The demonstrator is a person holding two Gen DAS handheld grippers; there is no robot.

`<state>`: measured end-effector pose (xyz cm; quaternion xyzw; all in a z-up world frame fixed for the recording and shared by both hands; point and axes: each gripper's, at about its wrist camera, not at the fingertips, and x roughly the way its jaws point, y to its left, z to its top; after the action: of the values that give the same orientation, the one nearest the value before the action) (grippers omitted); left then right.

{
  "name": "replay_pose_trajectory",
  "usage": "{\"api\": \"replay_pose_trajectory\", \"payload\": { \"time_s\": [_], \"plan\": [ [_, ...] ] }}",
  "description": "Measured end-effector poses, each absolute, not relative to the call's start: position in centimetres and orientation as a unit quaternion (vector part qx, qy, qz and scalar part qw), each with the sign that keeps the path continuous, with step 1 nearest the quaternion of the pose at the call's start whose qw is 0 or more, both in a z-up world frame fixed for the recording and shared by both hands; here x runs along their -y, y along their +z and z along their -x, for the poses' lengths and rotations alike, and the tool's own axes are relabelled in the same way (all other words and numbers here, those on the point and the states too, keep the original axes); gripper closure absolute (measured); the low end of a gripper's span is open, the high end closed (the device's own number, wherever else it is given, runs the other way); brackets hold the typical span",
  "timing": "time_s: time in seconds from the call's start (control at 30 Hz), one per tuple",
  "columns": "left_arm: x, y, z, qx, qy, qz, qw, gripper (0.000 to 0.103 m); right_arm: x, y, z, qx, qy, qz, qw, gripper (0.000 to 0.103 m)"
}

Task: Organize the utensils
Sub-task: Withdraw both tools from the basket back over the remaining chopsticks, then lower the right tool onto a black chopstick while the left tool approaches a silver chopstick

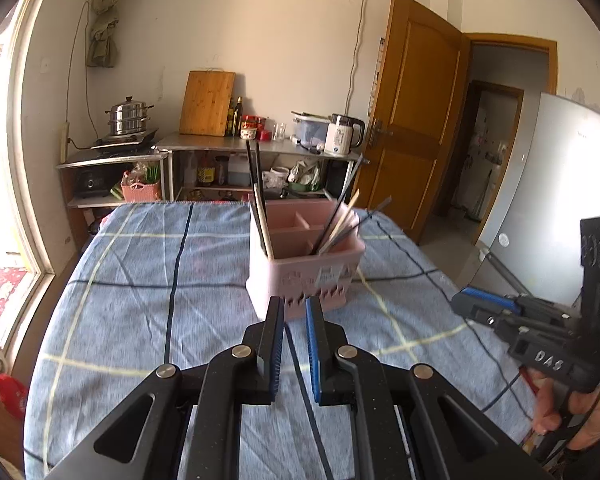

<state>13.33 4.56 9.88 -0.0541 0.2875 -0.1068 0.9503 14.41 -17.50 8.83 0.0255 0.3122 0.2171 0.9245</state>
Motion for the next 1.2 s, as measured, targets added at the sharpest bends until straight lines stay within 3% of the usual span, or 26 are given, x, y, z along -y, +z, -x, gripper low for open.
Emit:
{"api": "replay_pose_trajectory", "payload": {
  "time_s": [0.57, 1.2],
  "plan": [
    [-3.9, 5.2, -8.6, -0.304, -0.102, 0.079, 0.944, 0.093, 18.7, 5.0, -10.1, -0.331, 0.204, -0.035, 0.921, 0.080],
    [-4.5, 1.5, -11.7, -0.342, -0.092, 0.081, 0.932, 0.092, 16.5, 0.9, -13.4, -0.382, 0.200, -0.021, 0.902, 0.080]
  ]
}}
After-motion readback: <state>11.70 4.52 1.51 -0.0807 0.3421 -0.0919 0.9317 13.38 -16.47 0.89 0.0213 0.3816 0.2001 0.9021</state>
